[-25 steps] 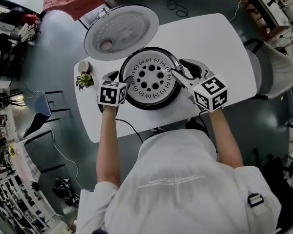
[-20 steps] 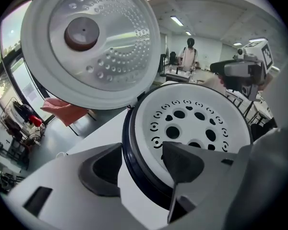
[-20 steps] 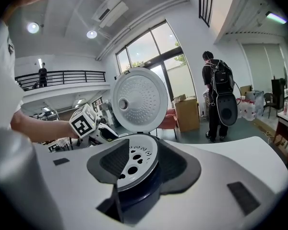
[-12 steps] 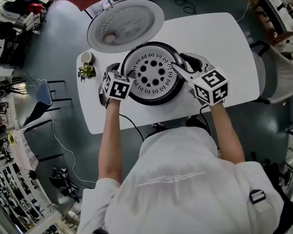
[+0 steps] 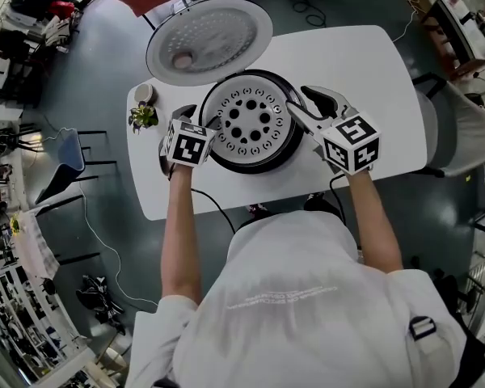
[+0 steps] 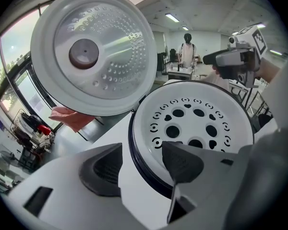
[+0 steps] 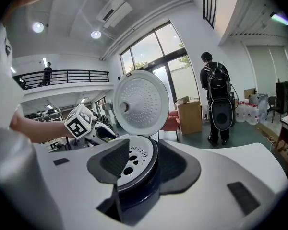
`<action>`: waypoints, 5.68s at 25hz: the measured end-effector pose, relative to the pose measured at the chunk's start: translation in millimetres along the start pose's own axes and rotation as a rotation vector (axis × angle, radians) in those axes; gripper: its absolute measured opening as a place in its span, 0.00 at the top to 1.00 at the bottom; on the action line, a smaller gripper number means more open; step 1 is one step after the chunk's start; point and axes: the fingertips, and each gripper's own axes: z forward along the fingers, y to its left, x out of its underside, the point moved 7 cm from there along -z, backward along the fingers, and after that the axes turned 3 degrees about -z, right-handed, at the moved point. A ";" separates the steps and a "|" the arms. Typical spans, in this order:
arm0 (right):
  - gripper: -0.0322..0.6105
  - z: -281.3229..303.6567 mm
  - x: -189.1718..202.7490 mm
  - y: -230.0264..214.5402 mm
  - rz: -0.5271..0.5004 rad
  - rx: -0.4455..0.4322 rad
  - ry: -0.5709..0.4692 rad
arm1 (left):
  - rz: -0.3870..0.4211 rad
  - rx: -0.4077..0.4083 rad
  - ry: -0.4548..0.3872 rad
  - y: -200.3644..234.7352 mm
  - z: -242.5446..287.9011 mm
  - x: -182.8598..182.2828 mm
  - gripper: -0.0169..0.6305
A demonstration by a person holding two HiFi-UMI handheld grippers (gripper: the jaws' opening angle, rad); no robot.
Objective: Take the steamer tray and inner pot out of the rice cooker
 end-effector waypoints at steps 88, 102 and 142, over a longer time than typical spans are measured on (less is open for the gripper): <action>0.64 19.2 -67.5 -27.0 -0.056 -0.343 0.255 | -1.264 -0.025 -0.551 -39.5 -56.4 36.7 0.90; 0.64 53.3 -41.7 -24.7 0.021 -0.292 0.329 | -1.305 0.020 -0.508 -4.2 -3.7 34.9 0.89; 0.64 -76.2 -185.1 -79.5 -0.143 -0.161 -0.014 | -0.675 -0.234 -0.857 -30.0 -154.9 -149.3 0.77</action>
